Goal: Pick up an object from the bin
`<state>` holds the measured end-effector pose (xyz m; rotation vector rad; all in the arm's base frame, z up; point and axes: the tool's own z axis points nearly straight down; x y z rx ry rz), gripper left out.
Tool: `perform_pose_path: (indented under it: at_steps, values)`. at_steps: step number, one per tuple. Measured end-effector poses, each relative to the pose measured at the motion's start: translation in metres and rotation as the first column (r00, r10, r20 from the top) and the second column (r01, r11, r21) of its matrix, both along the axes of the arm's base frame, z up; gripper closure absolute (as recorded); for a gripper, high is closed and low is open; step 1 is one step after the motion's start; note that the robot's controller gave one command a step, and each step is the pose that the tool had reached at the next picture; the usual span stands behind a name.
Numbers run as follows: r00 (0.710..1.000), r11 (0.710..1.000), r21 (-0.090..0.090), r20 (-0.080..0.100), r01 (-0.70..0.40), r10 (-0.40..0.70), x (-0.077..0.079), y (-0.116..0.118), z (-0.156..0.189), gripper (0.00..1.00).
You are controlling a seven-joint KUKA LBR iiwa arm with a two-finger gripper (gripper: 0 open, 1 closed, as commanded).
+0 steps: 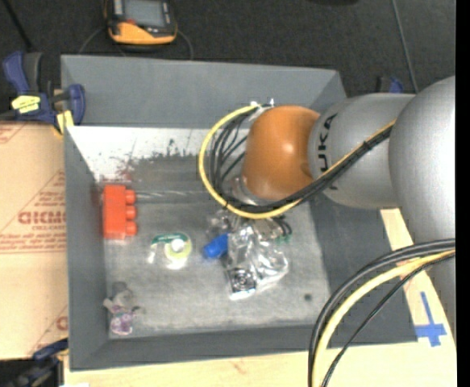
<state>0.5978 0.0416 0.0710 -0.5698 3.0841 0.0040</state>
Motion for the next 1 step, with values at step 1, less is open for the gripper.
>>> perform_pose_path:
  at_steps: [1]
  values:
    - [1.000, 1.000, -0.004, 0.008, -0.006, 0.006, -0.0284, 0.0052, 0.1655, 1.00]
